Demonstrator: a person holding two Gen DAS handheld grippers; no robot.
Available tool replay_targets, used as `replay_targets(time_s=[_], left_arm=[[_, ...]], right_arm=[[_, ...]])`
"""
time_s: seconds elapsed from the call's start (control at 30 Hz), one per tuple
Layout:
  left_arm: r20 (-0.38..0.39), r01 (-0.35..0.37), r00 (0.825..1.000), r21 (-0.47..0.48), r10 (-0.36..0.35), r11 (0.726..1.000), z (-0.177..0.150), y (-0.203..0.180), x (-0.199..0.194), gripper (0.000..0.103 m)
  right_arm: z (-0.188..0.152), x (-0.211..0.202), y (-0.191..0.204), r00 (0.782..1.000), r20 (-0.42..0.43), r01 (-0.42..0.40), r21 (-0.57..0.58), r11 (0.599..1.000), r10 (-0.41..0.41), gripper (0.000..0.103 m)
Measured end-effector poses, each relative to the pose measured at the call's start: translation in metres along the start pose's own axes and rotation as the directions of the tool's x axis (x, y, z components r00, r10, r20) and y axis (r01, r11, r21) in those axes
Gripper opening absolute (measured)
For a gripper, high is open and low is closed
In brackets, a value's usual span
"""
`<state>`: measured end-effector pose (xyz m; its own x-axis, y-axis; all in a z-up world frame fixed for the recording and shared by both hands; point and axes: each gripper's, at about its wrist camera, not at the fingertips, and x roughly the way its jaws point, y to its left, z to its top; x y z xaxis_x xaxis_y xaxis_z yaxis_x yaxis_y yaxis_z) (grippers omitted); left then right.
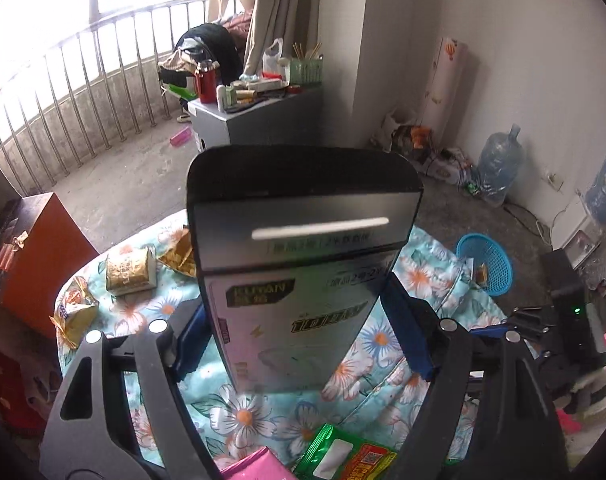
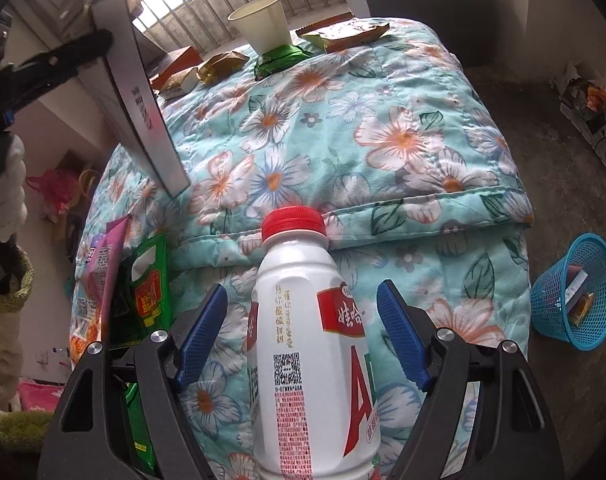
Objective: Collect trash
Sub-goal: 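Grasp the white KUYAN charger box with the left tool and lift it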
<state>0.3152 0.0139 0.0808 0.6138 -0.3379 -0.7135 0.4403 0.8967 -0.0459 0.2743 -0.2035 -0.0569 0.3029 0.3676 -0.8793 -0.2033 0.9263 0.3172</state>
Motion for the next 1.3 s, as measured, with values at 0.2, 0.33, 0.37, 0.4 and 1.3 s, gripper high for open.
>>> replay_targets(time_s=[0.2,0.33,0.37,0.4,1.3], left_arm=[[0.091,0.016,0.996,0.008,-0.017,1.0,0.009,-0.009,-0.031,0.073],[0.118,0.019,0.993,0.029,-0.023,0.999,0.009,-0.018,-0.039,0.073],[0.121,0.027,0.992,0.033,-0.03,0.999,0.008,-0.02,-0.04,0.073],[0.122,0.034,0.992,0.033,-0.037,0.999,0.008,-0.021,-0.041,0.073],[0.203,0.133,0.967,0.116,-0.155,0.984,-0.021,-0.094,-0.1,0.072]], right_arm=[[0.003,0.01,0.006,0.999,-0.041,0.026,-0.048,0.998,-0.028,0.075],[0.005,0.015,0.01,0.996,-0.068,0.051,-0.076,0.996,-0.056,0.075],[0.007,0.018,0.01,0.995,-0.076,0.055,-0.082,0.995,-0.061,0.075],[0.008,0.02,0.011,0.994,-0.084,0.059,-0.087,0.994,-0.067,0.075],[-0.083,-0.134,-0.019,0.922,0.381,0.011,0.159,0.987,-0.071,0.056]])
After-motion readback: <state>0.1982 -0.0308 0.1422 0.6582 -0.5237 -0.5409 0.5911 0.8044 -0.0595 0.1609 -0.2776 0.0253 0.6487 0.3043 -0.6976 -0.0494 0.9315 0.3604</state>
